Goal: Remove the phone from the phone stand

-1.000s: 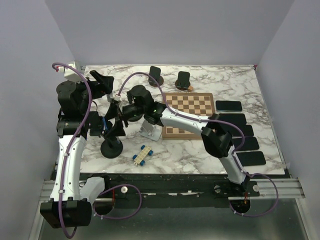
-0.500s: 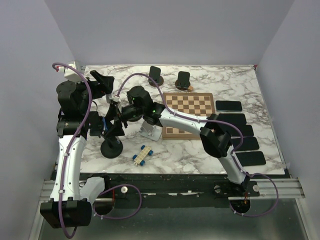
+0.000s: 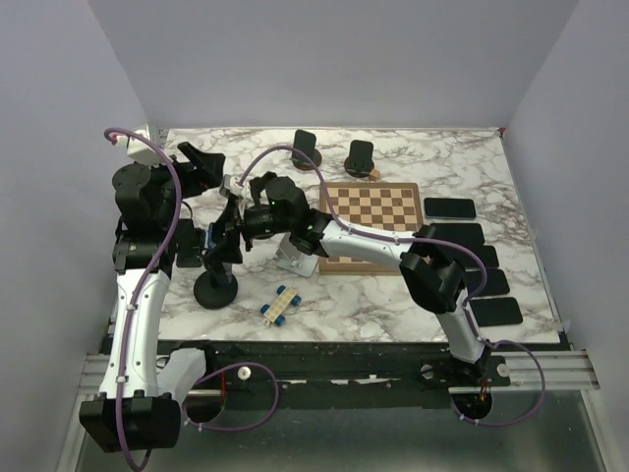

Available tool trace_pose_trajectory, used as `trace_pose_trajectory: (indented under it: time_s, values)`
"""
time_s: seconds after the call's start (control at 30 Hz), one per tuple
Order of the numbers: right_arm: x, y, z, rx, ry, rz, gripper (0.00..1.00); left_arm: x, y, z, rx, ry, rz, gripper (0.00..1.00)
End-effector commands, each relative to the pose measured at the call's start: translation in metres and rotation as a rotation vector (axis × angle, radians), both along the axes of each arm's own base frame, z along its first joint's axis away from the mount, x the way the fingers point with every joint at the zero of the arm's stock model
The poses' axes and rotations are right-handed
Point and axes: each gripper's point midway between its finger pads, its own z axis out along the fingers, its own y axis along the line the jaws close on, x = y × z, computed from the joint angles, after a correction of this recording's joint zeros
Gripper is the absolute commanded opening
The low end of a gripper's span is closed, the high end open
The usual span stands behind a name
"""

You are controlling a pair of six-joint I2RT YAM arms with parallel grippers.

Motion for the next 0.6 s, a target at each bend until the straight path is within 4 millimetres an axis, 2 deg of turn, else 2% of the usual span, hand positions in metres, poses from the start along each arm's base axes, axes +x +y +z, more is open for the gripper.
trace_pose_trajectory:
  time_s: [0.0,0.23,0.43,0.57]
  values:
    - [0.027,0.0,0.029,0.066,0.085,-0.23,0.01,-0.004,0.014,0.014,0.046,-0.035,0.068,0.91]
    - [0.05,-0.008,0.036,0.002,0.154,-0.486,0.01,-0.03,0.038,0.032,0.08,-0.083,0.216,0.92]
    - [0.07,-0.028,0.037,-0.055,0.208,-0.686,0.01,-0.082,0.066,0.046,0.099,-0.103,0.389,0.91]
    - [0.078,-0.034,0.039,-0.06,0.242,-0.753,0.01,-0.105,0.068,0.039,0.069,-0.085,0.42,0.91]
